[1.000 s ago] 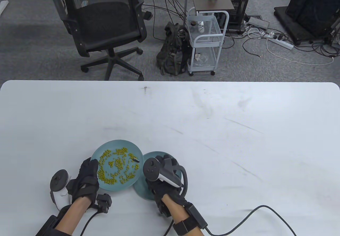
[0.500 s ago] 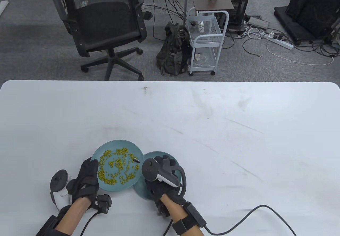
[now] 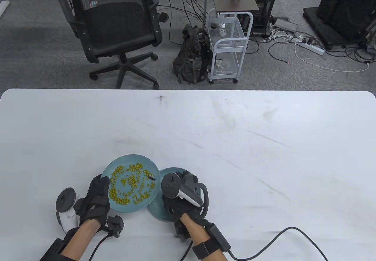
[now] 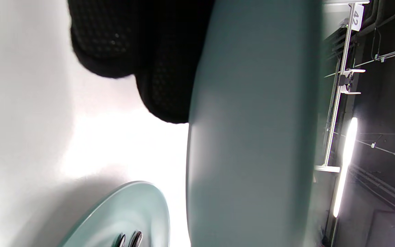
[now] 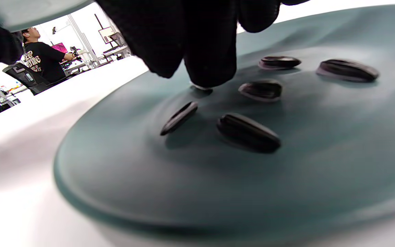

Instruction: Pick sunflower seeds with hand pinch into plate

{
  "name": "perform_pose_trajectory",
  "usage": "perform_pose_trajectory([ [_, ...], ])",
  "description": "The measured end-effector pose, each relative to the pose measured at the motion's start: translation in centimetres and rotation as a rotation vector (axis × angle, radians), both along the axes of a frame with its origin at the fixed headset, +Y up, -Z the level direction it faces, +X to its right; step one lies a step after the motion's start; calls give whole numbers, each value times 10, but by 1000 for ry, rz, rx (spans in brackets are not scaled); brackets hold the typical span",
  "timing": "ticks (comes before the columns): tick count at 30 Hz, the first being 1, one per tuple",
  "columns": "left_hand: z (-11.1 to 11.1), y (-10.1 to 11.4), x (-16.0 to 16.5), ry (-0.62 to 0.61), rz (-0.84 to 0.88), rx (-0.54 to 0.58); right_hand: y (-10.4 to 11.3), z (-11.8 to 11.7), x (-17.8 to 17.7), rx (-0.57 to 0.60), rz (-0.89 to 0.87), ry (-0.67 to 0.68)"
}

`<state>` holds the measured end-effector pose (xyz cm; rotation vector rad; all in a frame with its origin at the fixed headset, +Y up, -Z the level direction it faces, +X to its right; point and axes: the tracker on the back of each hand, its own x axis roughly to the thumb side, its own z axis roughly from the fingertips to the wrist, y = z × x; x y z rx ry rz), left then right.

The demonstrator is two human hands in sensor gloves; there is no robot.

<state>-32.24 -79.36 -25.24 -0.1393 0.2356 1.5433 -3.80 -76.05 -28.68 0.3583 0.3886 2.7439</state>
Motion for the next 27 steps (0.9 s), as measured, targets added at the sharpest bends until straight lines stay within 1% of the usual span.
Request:
perform_pose_trajectory([
  [8, 1, 0, 0, 3, 6, -3, 2, -2, 7, -6, -15, -25],
  [12, 1, 0, 1, -4, 13, -8, 11, -5, 18, 8, -62, -58],
  [16, 1, 1, 1, -7, 26, -8, 29, -14, 28, 28, -148, -105],
  [17, 1, 1, 1, -7, 25, -9, 33, -16, 28, 34, -156, -113],
  [21, 2, 1, 1, -8, 18, -7, 61, -24, 28, 83, -142, -135],
  [25, 2, 0, 3, -21, 16, -10, 93, -26, 15, 107, -143, -104],
  [27, 2, -1, 4, -28, 16, -12, 105, -26, 4, 114, -143, -81],
])
